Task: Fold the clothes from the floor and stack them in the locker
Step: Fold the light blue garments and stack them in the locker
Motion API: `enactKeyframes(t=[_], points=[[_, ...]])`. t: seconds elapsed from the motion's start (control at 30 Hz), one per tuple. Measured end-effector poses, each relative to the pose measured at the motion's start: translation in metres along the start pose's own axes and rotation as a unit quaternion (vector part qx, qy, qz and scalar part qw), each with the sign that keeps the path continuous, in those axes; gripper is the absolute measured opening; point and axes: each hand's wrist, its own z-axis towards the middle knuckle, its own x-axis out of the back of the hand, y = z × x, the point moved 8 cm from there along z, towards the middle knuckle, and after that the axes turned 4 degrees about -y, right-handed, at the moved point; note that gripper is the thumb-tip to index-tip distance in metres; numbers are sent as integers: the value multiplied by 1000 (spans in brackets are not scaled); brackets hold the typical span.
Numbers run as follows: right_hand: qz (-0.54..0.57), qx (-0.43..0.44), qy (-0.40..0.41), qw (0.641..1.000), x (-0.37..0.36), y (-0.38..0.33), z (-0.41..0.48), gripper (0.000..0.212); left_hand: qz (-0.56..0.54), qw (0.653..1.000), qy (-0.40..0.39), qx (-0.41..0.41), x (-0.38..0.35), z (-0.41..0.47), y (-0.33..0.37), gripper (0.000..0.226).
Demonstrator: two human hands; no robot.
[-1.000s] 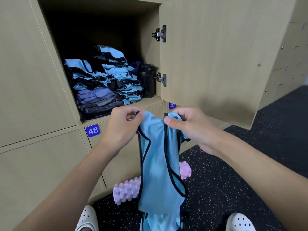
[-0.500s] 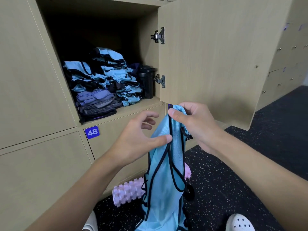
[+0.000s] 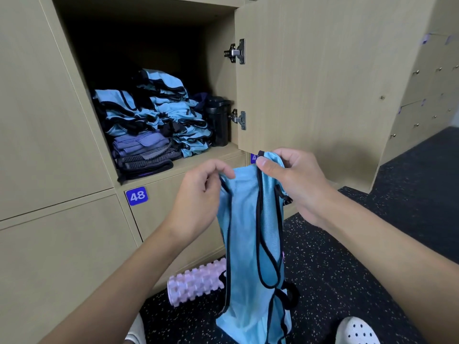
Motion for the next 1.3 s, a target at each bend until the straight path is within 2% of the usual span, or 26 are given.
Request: enactKeyframes(t=[0.07,0.13,0.17,0.23,0.3,0.5,0.57,0.63,0.73,0.87,1.0,1.1,1.2,1.3], points=[[1,-4,-6,1000,-2,-1,0,18,-34,998,-6,44,-1,2,-5,36],[6,-6,-12,1000,-4,-1,-1,20,-55,996,-30,68,-3,2,-4,21],[8,-6,-12,1000,-4,-1,-1,20,-28,997,-48,56,-4,1,2,11],[8,-5,-8,1000,-3,-2,-2,19,82,994,-67,12,-4,-1,7,26],[3,-6,-6,1000,-2,-2,-2,18,144,988,-61,-14,0,-1,7,32],[-96,-5,20,995,6,-6,-1,27,138,989,-33,-28,9,2,9,16],[-114,-23,13,993,9,-8,-1,20,113,993,-15,-5,14,3,5,14],[-140,-49,-12,989,11,-10,-3,7,91,996,-8,15,16,6,-1,14],[-152,-76,-67,983,9,-10,-6,20,70,997,5,31,19,6,-7,15],[-62,-109,-134,983,2,-10,-12,20,55,998,15,34,23,8,-10,15],[29,-127,-230,965,-12,-11,-20,35,39,999,19,26,26,8,-8,9],[-64,-76,-259,961,-20,-14,-25,32,44,998,33,13,29,8,-4,10],[-169,-2,-239,956,-27,-26,-27,10,44,998,48,0,32,7,-1,11],[-246,63,-215,943,-35,-33,-28,10,29,998,59,-11,33,7,3,13]])
